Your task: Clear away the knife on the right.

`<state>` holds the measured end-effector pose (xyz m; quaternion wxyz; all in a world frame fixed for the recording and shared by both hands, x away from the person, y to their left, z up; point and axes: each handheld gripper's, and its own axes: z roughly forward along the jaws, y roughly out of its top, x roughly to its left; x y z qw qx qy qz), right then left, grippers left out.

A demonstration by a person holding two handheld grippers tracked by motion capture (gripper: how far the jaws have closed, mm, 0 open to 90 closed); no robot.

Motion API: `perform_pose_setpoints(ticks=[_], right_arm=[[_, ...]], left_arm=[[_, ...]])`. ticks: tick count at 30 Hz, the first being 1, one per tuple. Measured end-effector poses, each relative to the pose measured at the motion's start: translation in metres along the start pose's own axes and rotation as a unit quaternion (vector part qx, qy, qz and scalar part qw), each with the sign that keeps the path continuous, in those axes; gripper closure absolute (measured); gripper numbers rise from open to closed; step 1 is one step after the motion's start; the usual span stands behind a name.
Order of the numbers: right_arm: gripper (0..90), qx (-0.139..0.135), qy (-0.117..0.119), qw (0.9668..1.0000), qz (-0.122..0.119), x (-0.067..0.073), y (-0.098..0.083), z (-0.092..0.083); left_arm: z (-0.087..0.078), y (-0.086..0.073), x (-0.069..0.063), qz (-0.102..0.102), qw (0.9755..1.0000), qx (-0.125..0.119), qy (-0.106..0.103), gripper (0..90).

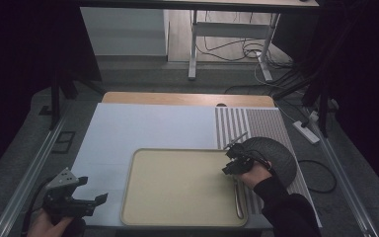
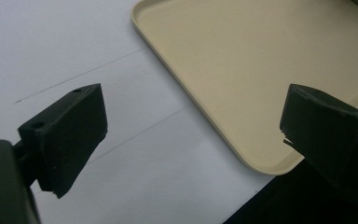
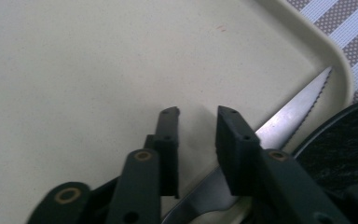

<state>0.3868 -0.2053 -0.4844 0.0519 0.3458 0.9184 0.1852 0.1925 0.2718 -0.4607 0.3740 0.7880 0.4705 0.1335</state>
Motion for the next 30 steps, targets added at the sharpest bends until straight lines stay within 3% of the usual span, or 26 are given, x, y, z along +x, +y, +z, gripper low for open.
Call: perform_pose_setpoints(ticks=[8,13,19,30], right_arm=[[49.1,-0.017,-0.02,0.9997,0.0,0.006,0.003,-0.004],[38.4,-0.039,-0.015,0.9991,0.006,0.008,0.004,-0.008],[28.3,-0.049,-0.023,0.9985,-0.003,0.01,0.005,-0.011],[20.9,-0.063,-0.026,0.9977,0.0,0.013,0.004,-0.017]], left_arm=[[0.0,0.0,0.0,0.0,1.0,0.0,0.0,7.1],[0.0,0.0,0.0,0.0,1.0,0.0,0.0,7.1],[0.0,0.0,0.0,0.0,1.0,0.0,0.0,7.1],[0.0,0.0,0.0,0.0,1.0,0.0,0.0,7.1]])
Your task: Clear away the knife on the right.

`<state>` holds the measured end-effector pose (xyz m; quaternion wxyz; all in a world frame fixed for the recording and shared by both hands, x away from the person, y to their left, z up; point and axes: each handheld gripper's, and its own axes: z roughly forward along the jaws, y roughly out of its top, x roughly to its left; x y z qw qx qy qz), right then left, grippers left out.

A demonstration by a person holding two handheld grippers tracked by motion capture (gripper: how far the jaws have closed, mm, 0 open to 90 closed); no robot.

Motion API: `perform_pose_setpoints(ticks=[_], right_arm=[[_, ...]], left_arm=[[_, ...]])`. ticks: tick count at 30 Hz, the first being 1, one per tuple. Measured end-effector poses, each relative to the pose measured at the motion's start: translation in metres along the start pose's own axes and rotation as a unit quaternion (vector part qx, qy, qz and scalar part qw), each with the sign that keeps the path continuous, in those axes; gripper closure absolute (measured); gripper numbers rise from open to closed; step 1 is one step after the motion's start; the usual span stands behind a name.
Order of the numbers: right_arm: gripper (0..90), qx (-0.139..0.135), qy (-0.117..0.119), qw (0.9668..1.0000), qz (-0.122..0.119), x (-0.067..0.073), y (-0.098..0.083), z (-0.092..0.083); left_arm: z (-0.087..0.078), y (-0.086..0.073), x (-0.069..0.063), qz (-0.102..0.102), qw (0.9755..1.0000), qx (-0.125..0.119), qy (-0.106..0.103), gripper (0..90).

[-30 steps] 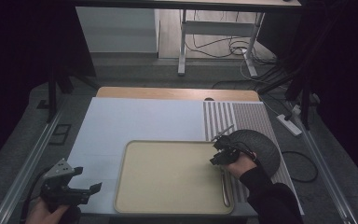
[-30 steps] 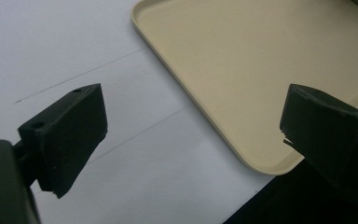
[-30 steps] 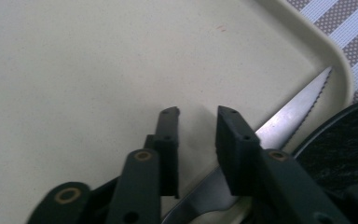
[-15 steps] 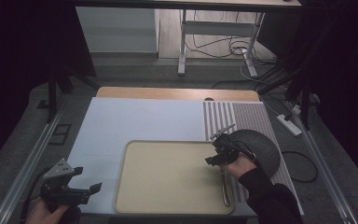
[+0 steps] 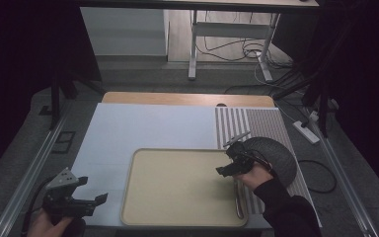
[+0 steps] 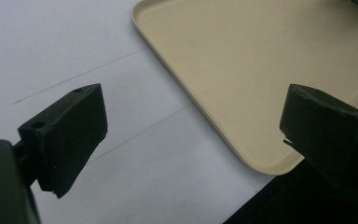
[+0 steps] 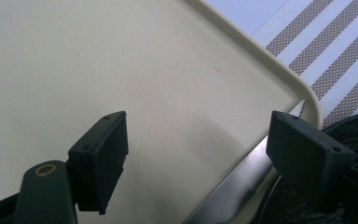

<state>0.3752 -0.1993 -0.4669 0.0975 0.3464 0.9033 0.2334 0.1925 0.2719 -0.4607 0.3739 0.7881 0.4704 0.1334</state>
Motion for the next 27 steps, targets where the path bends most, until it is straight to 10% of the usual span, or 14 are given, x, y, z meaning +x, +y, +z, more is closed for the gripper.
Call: perform_pose_setpoints(ticks=[27], right_arm=[[1.0,-0.024,0.03,0.999,0.021,-0.003,-0.024,-0.017]], left_arm=[[0.0,0.0,0.0,0.001,1.0,0.001,0.0,7.1]])
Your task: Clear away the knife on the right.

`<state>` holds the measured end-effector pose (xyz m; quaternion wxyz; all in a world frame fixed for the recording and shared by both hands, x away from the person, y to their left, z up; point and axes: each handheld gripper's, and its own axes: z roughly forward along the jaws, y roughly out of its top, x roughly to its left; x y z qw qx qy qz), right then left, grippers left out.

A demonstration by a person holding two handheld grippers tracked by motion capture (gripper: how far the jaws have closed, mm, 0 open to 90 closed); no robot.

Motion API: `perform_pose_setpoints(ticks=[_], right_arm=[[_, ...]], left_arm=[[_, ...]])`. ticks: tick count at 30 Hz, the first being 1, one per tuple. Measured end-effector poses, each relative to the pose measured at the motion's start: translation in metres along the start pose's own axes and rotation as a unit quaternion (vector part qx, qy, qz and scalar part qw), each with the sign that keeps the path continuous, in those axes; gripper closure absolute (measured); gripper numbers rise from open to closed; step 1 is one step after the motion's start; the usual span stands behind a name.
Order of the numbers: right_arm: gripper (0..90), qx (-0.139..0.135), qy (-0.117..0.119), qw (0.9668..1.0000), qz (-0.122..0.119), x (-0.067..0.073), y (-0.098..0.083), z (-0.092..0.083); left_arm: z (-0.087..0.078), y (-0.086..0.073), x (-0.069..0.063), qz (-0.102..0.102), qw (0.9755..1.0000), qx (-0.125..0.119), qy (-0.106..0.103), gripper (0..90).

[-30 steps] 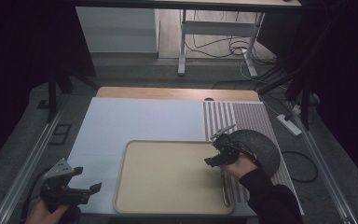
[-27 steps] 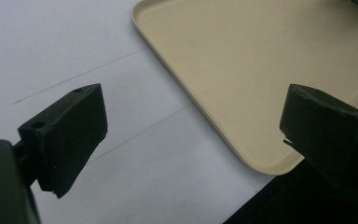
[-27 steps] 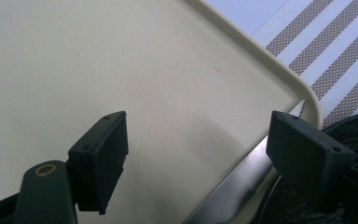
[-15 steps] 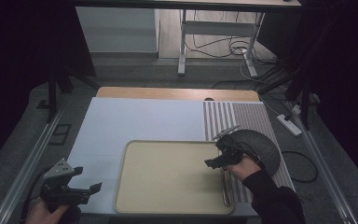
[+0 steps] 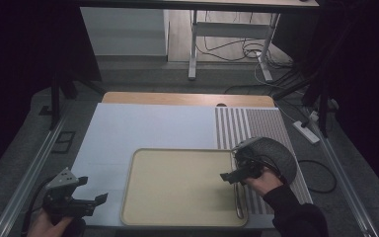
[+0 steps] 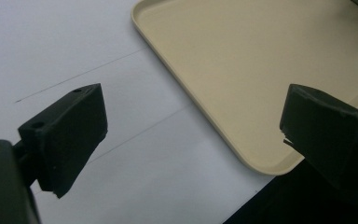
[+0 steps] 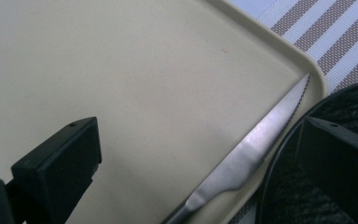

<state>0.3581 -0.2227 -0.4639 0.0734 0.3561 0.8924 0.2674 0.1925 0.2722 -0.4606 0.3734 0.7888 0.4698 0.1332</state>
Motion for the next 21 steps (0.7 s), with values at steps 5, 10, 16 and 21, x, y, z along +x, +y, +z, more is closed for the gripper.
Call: perform_pose_setpoints(ticks=[5,10,16,21], right_arm=[[0.0,-0.013,-0.001,0.9999,0.01,-0.001,-0.009,-0.01],[0.0,-0.027,-0.017,0.9993,0.018,-0.001,-0.021,-0.022],[0.0,-0.042,-0.022,0.9985,0.028,0.001,-0.036,-0.034],[0.0,-0.05,-0.026,0.9976,0.04,0.002,-0.048,-0.045]], left_arm=[[0.0,0.0,0.0,0.0,1.0,0.0,0.0,7.1],[0.0,0.0,0.0,-0.001,1.0,-0.001,0.0,7.1],[0.0,0.0,0.0,0.0,1.0,0.0,0.0,7.1],[0.0,0.0,0.0,-0.001,1.0,-0.001,-0.001,7.0]])
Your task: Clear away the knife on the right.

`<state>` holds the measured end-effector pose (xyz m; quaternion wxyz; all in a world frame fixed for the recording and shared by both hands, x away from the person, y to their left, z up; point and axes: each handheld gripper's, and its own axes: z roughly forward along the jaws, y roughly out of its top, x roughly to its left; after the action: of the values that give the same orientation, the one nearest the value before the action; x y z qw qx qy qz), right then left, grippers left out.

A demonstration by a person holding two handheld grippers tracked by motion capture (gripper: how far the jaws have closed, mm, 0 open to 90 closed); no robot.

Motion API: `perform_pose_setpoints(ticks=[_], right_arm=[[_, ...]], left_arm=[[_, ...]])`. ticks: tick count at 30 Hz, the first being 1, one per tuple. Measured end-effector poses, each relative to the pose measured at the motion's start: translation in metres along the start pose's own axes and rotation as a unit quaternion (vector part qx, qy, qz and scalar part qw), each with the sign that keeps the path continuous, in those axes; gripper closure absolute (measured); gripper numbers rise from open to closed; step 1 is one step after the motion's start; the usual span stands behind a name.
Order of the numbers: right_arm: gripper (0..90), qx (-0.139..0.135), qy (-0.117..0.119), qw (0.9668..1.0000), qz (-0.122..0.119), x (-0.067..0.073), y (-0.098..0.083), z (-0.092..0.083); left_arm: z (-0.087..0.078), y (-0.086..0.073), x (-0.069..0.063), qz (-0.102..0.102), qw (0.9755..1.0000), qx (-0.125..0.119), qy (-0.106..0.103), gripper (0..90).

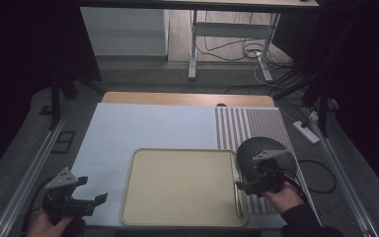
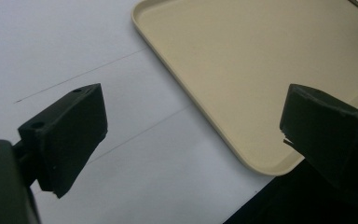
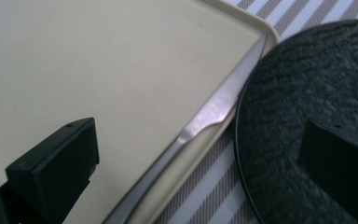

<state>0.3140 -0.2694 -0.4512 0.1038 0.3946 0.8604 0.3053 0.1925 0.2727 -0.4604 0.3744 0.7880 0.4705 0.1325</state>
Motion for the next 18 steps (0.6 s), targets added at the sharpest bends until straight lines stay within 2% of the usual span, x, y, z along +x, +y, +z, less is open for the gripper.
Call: perform_pose_setpoints(ticks=[14,18], right_arm=[[0.0,-0.018,-0.026,0.9988,0.037,-0.004,-0.036,-0.03],[0.0,-0.037,-0.033,0.9978,0.045,-0.005,-0.042,-0.04]], left_arm=[[0.0,0.0,0.0,-0.002,1.0,-0.002,0.0,7.0],[-0.001,-0.001,0.0,-0.003,1.0,-0.003,0.0,7.0]])
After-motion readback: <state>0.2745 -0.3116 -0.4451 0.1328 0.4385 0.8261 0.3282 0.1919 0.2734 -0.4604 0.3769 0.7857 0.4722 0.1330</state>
